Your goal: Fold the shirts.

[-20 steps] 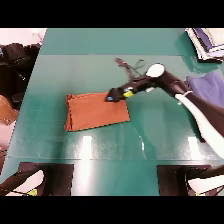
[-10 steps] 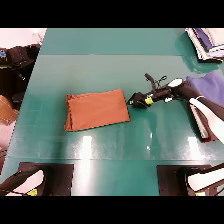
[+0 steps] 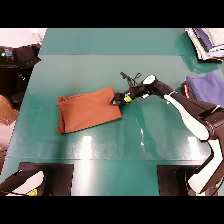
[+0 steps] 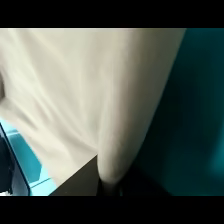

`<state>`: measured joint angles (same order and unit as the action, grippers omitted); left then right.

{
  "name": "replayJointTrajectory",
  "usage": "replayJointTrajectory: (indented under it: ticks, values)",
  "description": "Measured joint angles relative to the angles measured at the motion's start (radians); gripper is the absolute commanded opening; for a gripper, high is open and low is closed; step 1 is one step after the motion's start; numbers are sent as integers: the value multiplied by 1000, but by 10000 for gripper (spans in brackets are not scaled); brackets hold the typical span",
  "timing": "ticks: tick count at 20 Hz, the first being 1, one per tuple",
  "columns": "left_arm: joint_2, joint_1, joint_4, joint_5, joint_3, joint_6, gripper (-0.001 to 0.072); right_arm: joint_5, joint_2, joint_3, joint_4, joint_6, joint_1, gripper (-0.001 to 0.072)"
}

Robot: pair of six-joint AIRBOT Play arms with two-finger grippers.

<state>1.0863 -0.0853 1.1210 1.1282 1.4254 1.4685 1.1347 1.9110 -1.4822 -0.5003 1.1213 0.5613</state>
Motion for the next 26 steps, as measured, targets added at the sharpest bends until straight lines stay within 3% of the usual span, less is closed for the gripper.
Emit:
replayJointTrajectory:
  ticks: [7, 13, 18, 26]
  values:
    - [0, 173, 6, -17, 0, -2, 26, -13, -165, -71, -62, 47, -241, 16]
    - [0, 211, -3, -29, 0, -3, 26, -32, -358, -78, -204, 108, -637, 15]
    - [0, 217, -5, -47, 0, 9, 25, -39, -412, -79, -241, 125, -898, 16]
    - [0, 218, -7, -60, 0, 24, 26, -70, -422, -217, -248, 129, -990, 15]
